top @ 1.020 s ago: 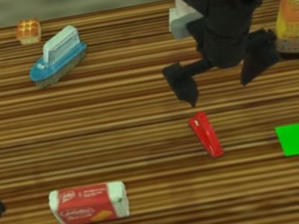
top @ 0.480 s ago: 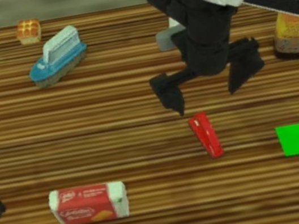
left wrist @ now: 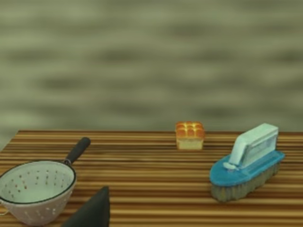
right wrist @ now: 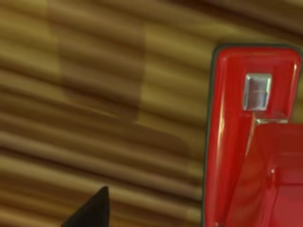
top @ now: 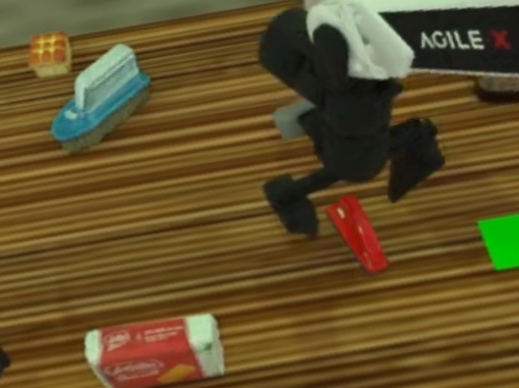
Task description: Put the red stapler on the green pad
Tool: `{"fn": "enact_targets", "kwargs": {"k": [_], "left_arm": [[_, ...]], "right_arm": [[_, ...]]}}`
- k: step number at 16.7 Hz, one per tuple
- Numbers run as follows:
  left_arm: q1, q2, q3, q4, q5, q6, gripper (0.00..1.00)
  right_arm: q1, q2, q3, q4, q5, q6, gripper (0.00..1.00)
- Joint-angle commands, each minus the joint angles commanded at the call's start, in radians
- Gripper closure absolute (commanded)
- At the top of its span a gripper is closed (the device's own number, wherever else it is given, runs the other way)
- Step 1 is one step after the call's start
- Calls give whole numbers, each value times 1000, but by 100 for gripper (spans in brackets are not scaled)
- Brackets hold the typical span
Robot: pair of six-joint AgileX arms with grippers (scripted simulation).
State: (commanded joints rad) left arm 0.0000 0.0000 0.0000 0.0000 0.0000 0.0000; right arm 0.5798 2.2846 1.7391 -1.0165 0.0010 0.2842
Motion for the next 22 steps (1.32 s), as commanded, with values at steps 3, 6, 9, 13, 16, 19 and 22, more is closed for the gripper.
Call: {"fn": "enact_targets", "kwargs": {"k": [3, 6, 9, 13, 16, 19, 22], "left_arm": [[0, 0, 0, 0, 0, 0, 0], [0, 0, 0, 0, 0, 0, 0], [0, 0, 0, 0, 0, 0, 0], [0, 0, 0, 0, 0, 0, 0], [0, 0, 0, 0, 0, 0, 0], [0, 0, 0, 0, 0, 0, 0], [0, 0, 0, 0, 0, 0, 0]], "right_arm": [[2, 26, -59, 77, 0, 2, 0], [2, 28, -62, 81, 0, 2, 0], [2, 28, -62, 81, 0, 2, 15], [2, 28, -62, 81, 0, 2, 45], [2, 28, -62, 81, 0, 2, 68], [2, 28, -62, 81, 0, 2, 90], [2, 28, -62, 81, 0, 2, 100]]}}
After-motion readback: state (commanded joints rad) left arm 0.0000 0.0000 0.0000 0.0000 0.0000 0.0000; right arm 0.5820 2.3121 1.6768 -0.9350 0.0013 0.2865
